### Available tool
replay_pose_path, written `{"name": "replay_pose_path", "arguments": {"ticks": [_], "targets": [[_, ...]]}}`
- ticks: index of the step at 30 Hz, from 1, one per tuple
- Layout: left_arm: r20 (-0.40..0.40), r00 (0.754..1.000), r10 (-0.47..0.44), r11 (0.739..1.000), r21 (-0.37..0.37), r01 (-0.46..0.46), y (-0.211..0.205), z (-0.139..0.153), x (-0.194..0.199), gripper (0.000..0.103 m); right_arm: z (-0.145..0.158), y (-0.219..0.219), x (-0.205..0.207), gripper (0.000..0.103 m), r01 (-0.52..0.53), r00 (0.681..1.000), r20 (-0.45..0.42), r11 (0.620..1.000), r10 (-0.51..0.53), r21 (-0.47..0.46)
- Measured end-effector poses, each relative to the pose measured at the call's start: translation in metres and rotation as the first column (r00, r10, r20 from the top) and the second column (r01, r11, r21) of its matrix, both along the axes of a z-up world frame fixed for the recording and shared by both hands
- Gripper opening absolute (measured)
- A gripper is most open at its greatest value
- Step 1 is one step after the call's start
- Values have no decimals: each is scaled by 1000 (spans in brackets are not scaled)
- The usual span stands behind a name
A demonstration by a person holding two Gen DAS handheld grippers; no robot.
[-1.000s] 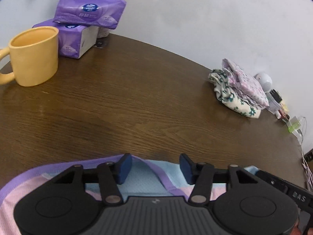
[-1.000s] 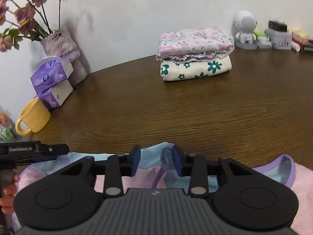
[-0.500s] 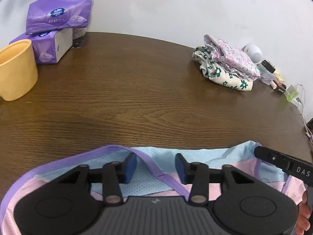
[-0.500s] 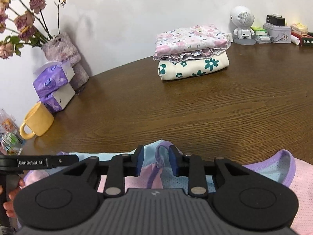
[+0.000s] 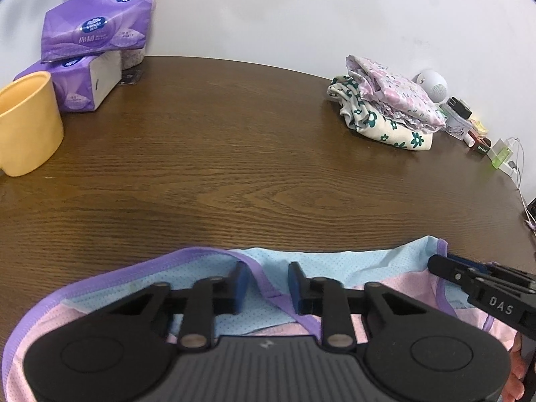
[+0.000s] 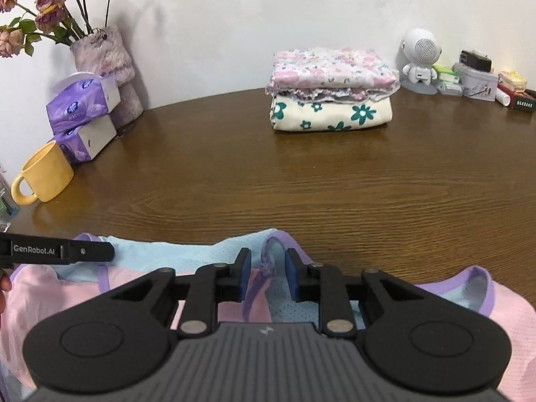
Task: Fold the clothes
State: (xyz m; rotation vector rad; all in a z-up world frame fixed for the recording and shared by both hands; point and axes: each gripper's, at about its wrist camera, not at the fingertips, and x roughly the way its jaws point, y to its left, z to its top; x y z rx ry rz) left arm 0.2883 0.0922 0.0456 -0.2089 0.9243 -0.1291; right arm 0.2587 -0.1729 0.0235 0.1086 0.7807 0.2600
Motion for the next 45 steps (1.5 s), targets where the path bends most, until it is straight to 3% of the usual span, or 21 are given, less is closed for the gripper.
{"name": "replay_pose_path", "arguments": {"ticks": [4,10,23,34,41,45], "targets": [[40,999,3,1000,1,-3,0,3,-2,2,2,1,0,5,-11,1000,9,1000,11,19],[125,992,28,1000,6,-29,7,16,-6,1,13,-4,2,4,-4,999,46,997,0,77],[142,989,42,999,-33,-38,10,1,14,2,-1,-21,28,4,94,996,4,989,-95,112],[157,986,46,999,5,-48,1,-9,17,2,-15,-25,34,4,111,993,-42,987,-107,116],[312,948,57,998,11,-64,0,9,4,2,-11,-22,31,4,107,994,3,987,-108,119],[220,974,48,997,41,-59,-4,-4,15,2,-15,-15,33,4,104,995,-7,992,-104,77]]}}
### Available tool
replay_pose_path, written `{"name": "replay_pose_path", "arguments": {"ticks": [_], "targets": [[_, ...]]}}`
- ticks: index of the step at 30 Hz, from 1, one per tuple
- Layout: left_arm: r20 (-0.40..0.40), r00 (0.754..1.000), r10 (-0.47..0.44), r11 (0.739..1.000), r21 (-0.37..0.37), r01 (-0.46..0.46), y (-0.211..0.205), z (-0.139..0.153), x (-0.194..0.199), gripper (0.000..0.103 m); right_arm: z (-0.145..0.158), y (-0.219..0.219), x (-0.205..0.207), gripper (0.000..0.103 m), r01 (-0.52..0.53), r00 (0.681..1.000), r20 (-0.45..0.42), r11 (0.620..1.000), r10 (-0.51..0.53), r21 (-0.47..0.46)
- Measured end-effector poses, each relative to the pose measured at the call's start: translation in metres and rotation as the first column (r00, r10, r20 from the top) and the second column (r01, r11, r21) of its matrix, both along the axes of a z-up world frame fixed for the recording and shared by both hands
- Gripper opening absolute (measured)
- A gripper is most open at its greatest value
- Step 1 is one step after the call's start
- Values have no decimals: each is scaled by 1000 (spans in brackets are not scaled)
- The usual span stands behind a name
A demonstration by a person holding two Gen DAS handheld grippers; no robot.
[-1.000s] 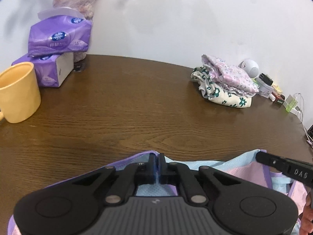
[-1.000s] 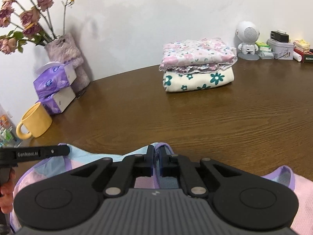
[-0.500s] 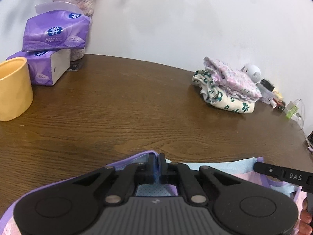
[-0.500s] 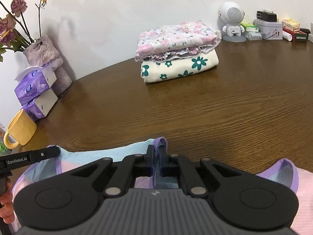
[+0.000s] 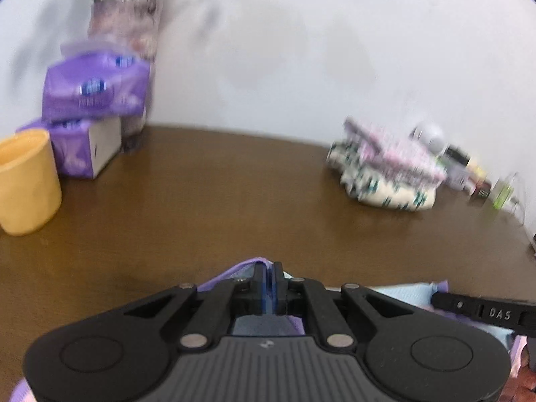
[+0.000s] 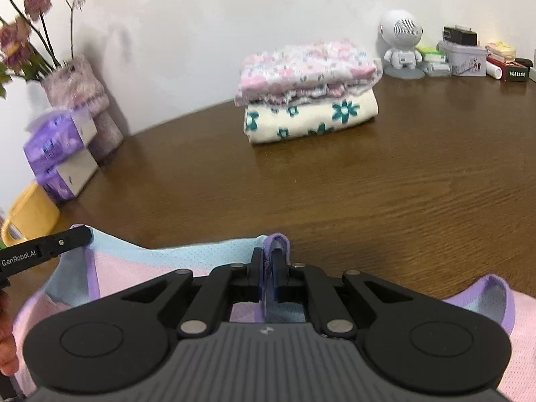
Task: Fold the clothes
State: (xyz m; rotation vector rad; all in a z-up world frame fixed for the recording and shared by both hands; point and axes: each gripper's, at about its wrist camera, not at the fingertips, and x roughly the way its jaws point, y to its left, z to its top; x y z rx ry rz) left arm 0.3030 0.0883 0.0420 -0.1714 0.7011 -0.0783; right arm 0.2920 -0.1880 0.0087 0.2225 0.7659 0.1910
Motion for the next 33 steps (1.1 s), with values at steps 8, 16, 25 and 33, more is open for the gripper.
{"name": "replay_pose_path", "arguments": {"ticks": [8,16,25,33], "targets": [[-55,998,22,1000,6,-21,4,-9,2,21,-2,-4,0,7,14,1000,-2,1000,-14,8],[-25,999,26,999,28,-25,4,-11,3,21,-3,-4,-2,7,13,1000,13,1000,-13,-8],[-30,998,58,998,-23,-59,10,-7,-2,51,8,-11,-14,44,35,997,70,999,-37,27],[-29,998,48,997,-58,-50,28,18,-50,55,39,-28,-62,47,5,989,149,996,-18,86]]}}
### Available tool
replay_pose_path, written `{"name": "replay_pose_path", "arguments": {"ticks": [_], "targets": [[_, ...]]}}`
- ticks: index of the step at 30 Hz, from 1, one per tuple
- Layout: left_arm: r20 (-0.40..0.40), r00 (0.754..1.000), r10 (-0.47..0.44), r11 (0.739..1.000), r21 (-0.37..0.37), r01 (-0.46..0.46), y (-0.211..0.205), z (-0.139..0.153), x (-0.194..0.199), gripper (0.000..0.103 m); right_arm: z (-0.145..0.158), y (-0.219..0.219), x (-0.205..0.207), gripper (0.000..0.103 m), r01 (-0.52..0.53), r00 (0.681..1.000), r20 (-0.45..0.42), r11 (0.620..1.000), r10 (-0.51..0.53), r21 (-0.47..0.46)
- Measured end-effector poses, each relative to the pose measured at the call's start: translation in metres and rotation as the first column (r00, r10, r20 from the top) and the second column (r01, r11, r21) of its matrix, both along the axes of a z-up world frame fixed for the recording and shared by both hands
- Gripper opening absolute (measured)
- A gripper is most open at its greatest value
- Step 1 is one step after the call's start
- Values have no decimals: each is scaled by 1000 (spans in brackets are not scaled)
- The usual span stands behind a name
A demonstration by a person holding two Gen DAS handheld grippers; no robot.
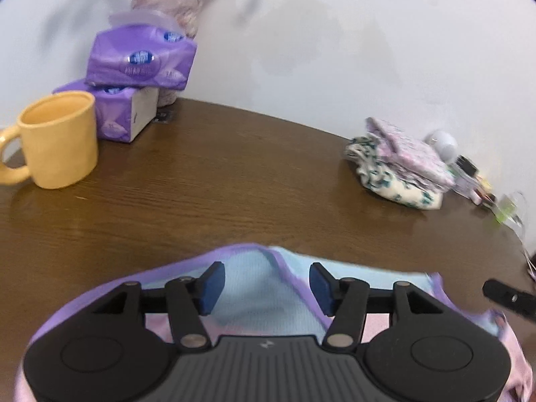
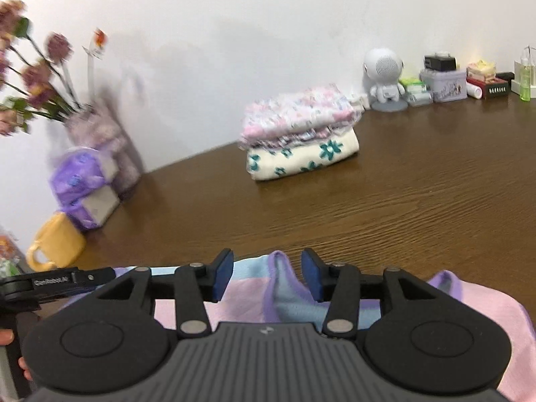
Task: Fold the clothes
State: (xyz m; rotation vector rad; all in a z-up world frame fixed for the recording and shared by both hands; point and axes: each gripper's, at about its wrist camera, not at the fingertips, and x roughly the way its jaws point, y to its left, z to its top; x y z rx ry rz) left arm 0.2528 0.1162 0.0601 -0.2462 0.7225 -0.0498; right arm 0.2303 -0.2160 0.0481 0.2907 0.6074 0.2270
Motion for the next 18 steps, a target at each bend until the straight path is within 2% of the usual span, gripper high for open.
{"name": "replay_pose_path", "arguments": {"ticks": [5,9,14,18], "targets": [[13,986,-168,982,93,166,-5,9,-71,55,5,0,-65,48,-155,988,7,987,156,-31],[-17,958,-287,952,103,287,-6,4,-125,53,-3,1,-119,48,-269,963,-32,960,268,-76],[-46,931,-361,926,98,364,-6,-6,-170,44,-13,-4,-170,48,-316,948,-86,942,307,-111],[-58,918,-393,912,101,397,-9,-12,-180,37,-21,-6,-192,48,-329,943,-97,937,319,-120]]}}
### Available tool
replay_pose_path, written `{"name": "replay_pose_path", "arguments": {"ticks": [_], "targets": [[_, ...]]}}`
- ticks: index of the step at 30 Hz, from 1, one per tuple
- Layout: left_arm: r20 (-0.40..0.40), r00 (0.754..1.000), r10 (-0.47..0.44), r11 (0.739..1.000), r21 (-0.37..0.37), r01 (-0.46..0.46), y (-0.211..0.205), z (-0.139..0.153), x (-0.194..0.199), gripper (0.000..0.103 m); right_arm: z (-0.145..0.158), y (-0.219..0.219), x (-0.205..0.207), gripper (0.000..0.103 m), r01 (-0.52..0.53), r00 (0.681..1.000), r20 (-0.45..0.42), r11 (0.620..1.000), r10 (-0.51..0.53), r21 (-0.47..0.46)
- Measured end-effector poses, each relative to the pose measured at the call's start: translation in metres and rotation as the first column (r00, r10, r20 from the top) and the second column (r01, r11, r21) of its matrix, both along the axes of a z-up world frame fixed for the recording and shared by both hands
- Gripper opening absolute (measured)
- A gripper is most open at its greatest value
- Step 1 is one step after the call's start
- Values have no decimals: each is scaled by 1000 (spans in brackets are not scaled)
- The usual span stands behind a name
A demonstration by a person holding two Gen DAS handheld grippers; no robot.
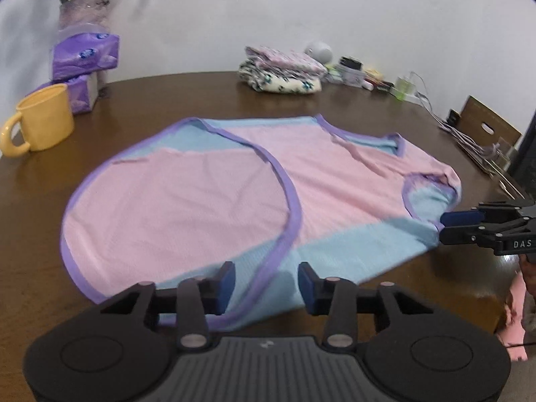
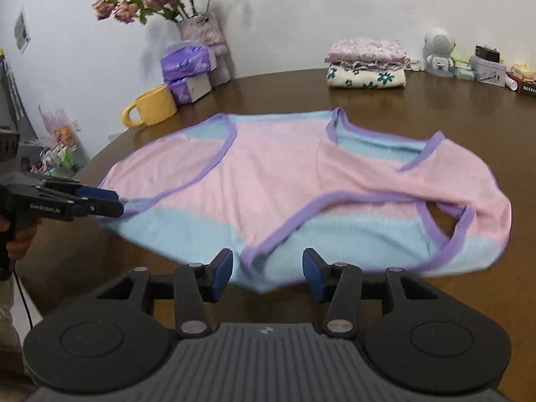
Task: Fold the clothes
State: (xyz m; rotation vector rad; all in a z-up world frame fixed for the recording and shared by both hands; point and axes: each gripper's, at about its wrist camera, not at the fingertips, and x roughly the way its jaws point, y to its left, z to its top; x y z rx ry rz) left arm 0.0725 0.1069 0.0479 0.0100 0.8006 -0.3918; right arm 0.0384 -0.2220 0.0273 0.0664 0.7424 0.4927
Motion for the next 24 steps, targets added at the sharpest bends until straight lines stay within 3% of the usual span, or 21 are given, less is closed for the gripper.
{"name": "replay_pose_path", "arguments": {"ticks": [3,9,10,11,12,13,16,24], "targets": [[-9,1000,-17,1000,10,17,-4,-3,-2,32,-2,0,-4,47,-2,1000,3,1000,2,2],[-20,1000,-16,999,41,17,-7,-5,3,24,-4,10,-4,34,-38,999,2,999,38,-18],[-22,1000,-13,999,43,14,-6,-5,3,18,-4,11,-4,32,-38,999,-4,999,37,-22],[-23,1000,-14,999,52,15,-5,-5,3,6,-5,11,-4,29,-39,999,-8,999,39,-21],[-26,1000,-17,998,61,18,-5,-5,3,1,-5,11,-4,22,-43,999,-12,999,43,-17],[-30,999,-20,998,64,22,-5,-5,2,1,-5,11,-3,13,-47,999,-15,999,47,-13],[-20,999,-37,995,87,38,-4,-1,-1,0,-4,9,-1,4,-62,998,-30,998,62,3],[-25,997,-72,989,128,74,1,6,-10,0,3,-9,8,4,-94,989,-111,993,102,76]]}}
